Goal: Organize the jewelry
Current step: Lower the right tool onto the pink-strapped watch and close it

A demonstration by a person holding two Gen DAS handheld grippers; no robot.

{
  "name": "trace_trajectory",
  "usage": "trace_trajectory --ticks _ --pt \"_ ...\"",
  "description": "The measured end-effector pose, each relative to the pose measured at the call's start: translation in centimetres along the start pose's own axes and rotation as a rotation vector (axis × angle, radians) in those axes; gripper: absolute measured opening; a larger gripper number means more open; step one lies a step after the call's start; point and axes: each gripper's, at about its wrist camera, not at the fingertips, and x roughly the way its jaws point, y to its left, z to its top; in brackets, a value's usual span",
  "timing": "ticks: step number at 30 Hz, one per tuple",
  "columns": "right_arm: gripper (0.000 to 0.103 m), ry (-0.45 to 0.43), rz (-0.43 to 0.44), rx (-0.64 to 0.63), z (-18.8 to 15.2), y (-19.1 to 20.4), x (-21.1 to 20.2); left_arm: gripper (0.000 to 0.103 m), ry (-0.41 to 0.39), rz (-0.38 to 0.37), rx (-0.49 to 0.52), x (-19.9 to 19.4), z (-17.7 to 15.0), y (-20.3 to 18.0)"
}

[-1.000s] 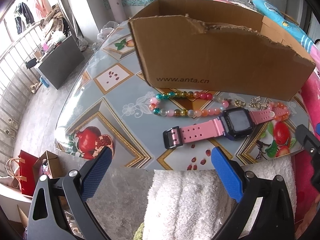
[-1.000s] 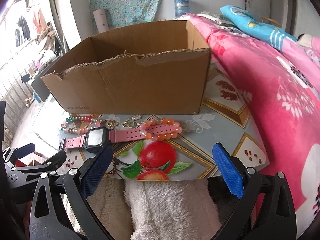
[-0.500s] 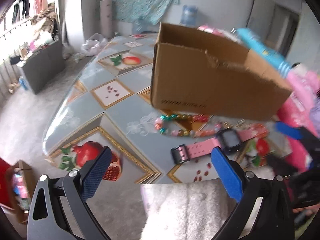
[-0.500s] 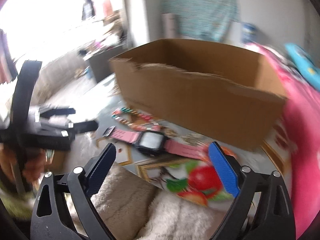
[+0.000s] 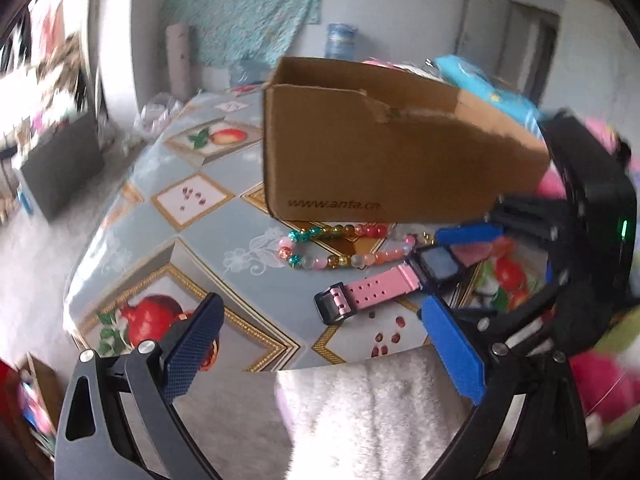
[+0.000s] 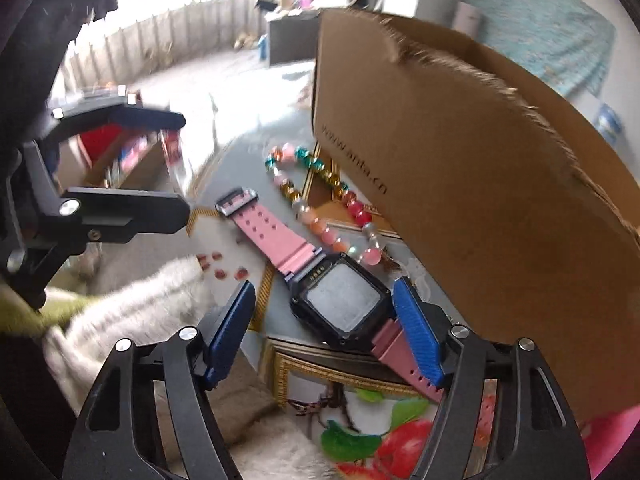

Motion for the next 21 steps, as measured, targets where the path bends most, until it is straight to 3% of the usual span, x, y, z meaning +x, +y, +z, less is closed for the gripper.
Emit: trace_trajectory --ticks 1,2,13,21 --pt "0.05 0.01 0.005 0.001 0.1 -0.3 0.0 0.095 -0.004 0.01 0.044 0.1 -0.2 -0.5" --pt "0.049 0.019 0.032 0.013 0.3 -0.9 0.0 0.091 -0.005 0.019 0.089 0.2 -0.3 -1.1" --pt "0.048 0.072 0.396 0.212 0.7 -7.0 1.2 0.059 0.006 0.053 0.427 2.6 -1.0 -5.2" --pt "0.048 0.065 0.5 0.225 0.5 -6.4 0.9 0.033 0.02 0.118 0.56 4.7 -1.1 -6.5"
